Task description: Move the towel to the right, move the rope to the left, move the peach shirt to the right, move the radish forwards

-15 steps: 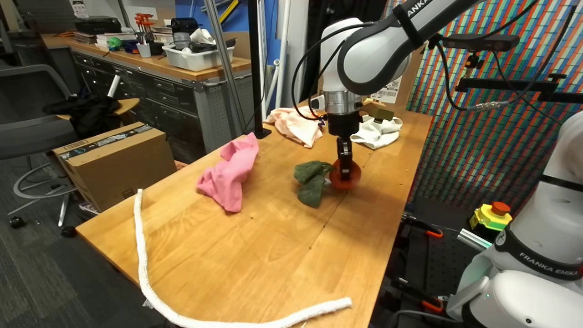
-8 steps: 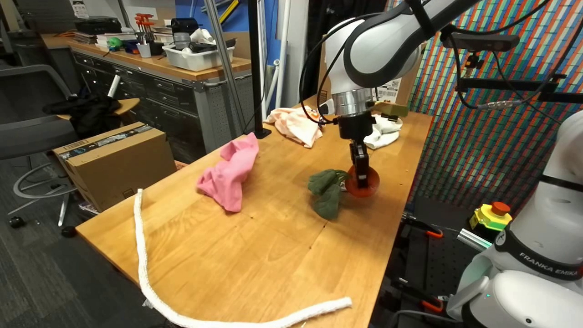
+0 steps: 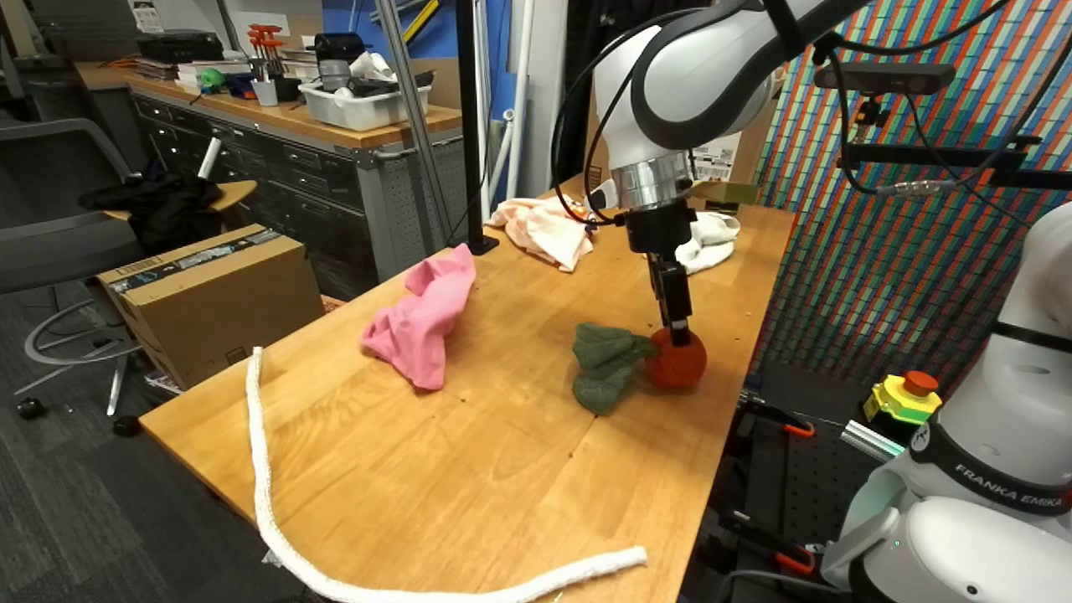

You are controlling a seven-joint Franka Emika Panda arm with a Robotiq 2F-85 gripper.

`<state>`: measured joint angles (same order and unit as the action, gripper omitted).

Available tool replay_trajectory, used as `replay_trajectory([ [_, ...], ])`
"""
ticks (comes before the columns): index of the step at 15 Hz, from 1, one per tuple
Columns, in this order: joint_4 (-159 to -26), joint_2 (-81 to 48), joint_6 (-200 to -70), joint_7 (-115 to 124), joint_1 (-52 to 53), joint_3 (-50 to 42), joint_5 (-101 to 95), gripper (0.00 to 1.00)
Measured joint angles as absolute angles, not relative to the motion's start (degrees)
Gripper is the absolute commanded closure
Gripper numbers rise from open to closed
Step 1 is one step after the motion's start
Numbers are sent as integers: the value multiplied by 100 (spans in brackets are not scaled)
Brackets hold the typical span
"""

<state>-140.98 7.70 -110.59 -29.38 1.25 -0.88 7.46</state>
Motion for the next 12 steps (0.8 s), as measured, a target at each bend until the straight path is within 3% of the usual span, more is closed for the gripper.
replay_trajectory([
  [6,-13680,1199,-10041,-3009,128,-96,790,0],
  [12,-13645,2323,-9966,-3012,128,-149,790,0],
])
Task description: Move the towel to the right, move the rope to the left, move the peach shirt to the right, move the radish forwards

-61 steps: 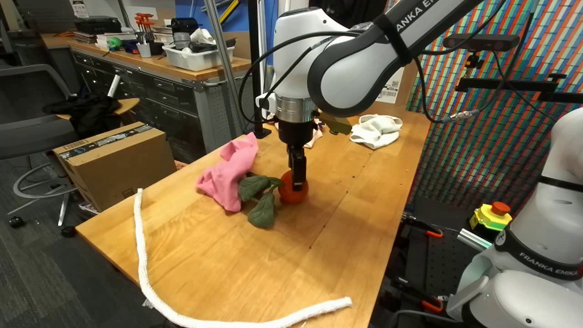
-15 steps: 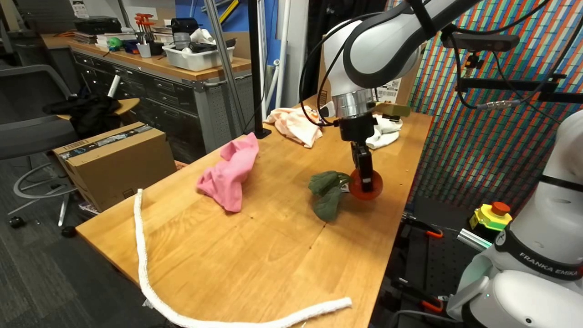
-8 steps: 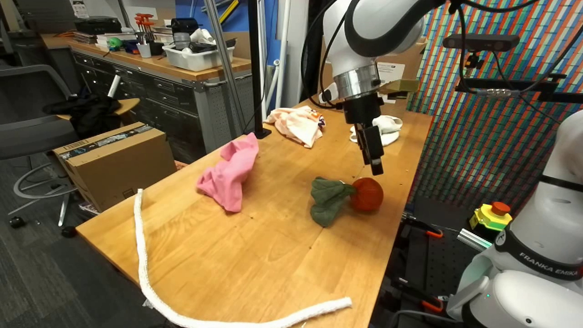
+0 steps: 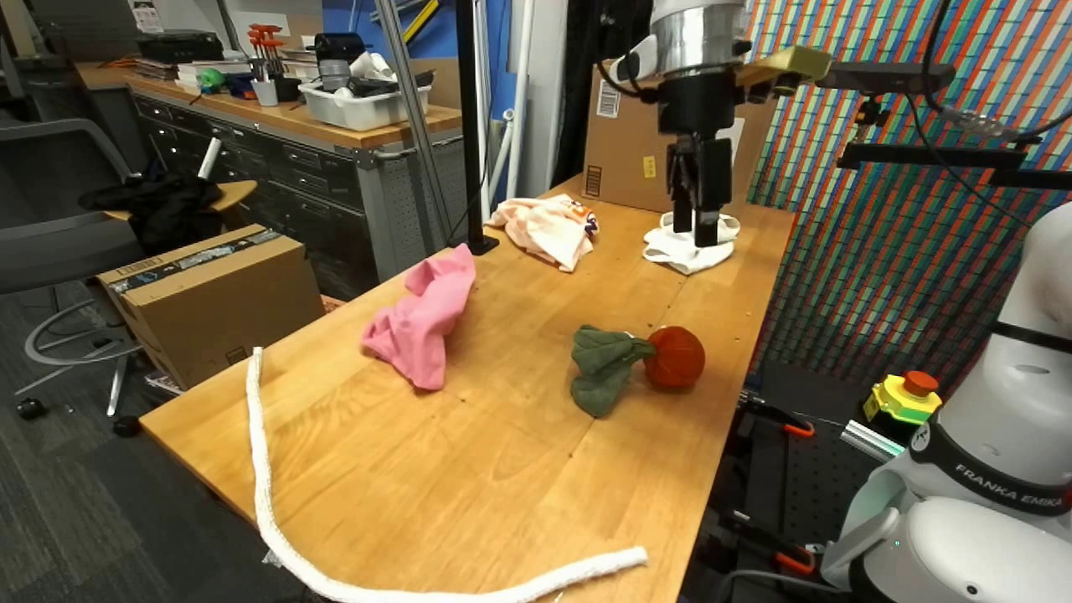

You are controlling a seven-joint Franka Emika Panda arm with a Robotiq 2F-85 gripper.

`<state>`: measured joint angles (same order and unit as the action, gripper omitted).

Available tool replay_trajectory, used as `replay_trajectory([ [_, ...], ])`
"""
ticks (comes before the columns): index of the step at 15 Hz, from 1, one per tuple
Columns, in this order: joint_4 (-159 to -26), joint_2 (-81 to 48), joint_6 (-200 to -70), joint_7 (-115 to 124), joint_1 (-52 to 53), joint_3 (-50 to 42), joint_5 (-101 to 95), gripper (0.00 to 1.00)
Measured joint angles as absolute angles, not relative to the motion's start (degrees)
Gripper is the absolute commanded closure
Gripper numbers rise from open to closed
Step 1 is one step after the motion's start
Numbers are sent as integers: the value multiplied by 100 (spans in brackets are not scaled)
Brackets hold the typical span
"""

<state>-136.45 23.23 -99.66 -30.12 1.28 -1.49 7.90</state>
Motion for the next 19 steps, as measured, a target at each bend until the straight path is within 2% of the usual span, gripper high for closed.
replay_trajectory([
  [10,-14861,5076,-10826,-2443,128,-510,790,0],
  [19,-15949,6608,-12065,-1681,119,-551,790,0],
])
